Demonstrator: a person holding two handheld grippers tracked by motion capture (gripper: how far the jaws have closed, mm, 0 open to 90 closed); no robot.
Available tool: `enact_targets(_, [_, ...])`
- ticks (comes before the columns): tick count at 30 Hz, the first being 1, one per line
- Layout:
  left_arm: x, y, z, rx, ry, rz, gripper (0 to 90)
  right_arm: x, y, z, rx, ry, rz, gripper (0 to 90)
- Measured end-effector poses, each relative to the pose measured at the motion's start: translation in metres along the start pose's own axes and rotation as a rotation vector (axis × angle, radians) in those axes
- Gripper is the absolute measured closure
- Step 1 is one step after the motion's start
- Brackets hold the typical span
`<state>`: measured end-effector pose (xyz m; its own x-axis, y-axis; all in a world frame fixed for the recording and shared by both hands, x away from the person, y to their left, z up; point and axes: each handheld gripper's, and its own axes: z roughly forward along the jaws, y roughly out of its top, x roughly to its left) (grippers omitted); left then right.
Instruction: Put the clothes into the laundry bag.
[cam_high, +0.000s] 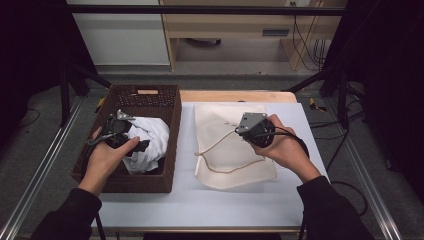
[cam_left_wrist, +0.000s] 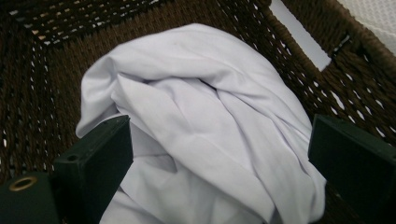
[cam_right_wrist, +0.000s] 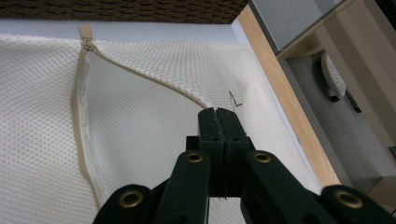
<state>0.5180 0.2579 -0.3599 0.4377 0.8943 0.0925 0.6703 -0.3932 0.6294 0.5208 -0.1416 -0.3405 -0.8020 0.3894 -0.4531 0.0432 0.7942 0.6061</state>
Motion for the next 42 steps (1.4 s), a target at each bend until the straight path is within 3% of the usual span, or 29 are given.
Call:
enact_targets(5, [0.007, -0.008, 0.004, 0.035, -0.005, -0.035, 7.0, 0.001, 0.002, 0.001, 0.002, 0.005, 0.002, 90.0])
enact_targets(7, [0.009, -0.010, 0.009, 0.048, -0.029, -0.058, 7.1, 0.001, 0.003, 0.002, 0.001, 0.006, 0.001, 90.0])
enact_targets(9, [0.012, -0.008, 0.014, 0.103, -0.054, -0.077, 7.7, 0.001, 0.003, 0.003, 0.003, 0.008, -0.001, 90.0])
enact_targets(15, [0.015, -0.003, 0.025, 0.095, -0.114, -0.073, 9.7, 0.002, 0.005, 0.006, 0.005, 0.016, 0.002, 90.0])
enact_targets(21, [0.016, -0.002, 0.048, 0.139, -0.111, -0.072, 3.6, 0.002, 0.004, 0.007, 0.011, 0.019, 0.000, 90.0])
enact_targets(25, [0.017, -0.002, 0.065, 0.141, -0.148, -0.085, 1.4, 0.003, 0.003, 0.007, 0.009, 0.020, 0.009, 90.0])
enact_targets(30, [0.011, -0.001, 0.082, 0.110, -0.185, -0.067, 0.3, 0.003, 0.000, 0.011, 0.008, 0.029, 0.014, 90.0])
enact_targets(42, [0.011, -0.002, 0.085, 0.104, -0.178, -0.050, 0.5, 0.004, 0.002, 0.013, 0.011, 0.031, 0.016, 90.0])
